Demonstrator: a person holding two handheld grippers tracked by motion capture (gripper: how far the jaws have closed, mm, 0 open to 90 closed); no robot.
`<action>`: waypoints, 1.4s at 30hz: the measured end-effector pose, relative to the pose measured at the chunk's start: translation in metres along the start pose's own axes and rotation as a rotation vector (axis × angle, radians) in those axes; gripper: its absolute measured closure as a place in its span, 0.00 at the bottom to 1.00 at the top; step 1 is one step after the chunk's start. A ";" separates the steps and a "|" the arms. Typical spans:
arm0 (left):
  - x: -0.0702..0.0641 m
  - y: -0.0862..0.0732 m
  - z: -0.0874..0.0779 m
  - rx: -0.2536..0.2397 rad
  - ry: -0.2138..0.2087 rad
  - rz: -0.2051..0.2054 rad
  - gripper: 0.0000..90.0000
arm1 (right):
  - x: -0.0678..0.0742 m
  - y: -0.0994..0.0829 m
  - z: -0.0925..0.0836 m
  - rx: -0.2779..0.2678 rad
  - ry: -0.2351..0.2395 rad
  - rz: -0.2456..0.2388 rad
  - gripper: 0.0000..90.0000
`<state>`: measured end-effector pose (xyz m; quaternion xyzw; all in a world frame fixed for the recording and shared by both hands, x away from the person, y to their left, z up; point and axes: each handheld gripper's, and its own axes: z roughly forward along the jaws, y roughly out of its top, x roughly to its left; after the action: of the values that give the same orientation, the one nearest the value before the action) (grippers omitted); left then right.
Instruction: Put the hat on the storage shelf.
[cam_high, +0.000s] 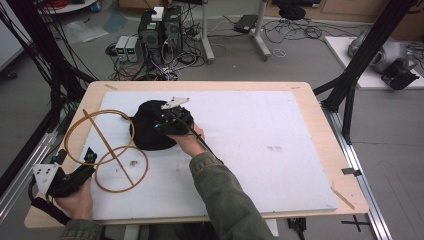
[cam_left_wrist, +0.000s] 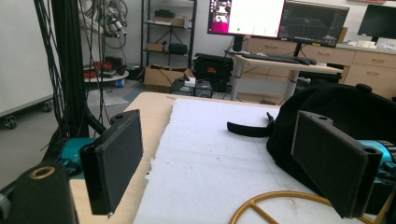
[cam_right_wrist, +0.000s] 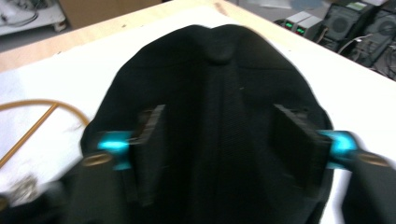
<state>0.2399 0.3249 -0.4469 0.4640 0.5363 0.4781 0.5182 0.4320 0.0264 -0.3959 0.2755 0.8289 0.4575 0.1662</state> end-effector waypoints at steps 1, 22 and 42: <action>0.000 0.000 0.000 -0.001 -0.002 -0.001 0.19 | 0.002 0.000 0.001 0.020 -0.006 -0.006 0.59; 0.001 0.000 0.001 -0.004 -0.002 -0.014 0.19 | 0.008 0.002 -0.010 -0.018 0.017 0.103 0.94; -0.001 0.000 0.001 -0.009 -0.002 0.005 0.19 | -0.002 0.019 -0.061 -0.227 -0.049 0.110 0.94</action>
<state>0.2409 0.3243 -0.4466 0.4636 0.5324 0.4814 0.5196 0.4071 -0.0074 -0.3477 0.3114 0.7511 0.5499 0.1912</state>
